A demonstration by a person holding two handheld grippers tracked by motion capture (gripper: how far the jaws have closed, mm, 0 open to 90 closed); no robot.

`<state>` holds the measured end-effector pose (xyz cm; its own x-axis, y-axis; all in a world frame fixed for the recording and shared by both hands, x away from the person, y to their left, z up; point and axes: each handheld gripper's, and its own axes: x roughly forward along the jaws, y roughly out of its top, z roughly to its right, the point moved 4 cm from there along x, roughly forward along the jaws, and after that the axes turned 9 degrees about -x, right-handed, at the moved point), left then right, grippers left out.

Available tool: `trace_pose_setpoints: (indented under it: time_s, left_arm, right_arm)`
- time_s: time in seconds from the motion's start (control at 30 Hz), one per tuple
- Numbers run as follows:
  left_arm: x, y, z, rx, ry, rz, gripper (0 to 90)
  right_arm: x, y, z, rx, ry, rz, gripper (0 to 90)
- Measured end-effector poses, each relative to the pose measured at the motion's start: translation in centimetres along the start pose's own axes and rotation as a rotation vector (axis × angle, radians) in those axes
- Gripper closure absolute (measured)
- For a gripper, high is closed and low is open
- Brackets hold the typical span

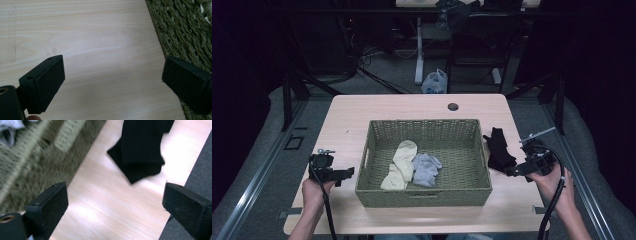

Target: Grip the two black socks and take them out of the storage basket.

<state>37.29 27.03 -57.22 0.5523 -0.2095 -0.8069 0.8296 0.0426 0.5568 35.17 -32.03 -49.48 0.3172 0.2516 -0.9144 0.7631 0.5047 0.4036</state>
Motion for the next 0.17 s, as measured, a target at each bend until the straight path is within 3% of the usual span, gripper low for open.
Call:
trace_pose_setpoints:
  time_s: [0.17]
  left_arm:
    - [0.1, 0.05, 0.07, 0.005, -0.001, -0.002, 4.6]
  right_arm:
    - [1.06, -0.99, 0.78, 0.023, -0.018, -0.005, 4.7]
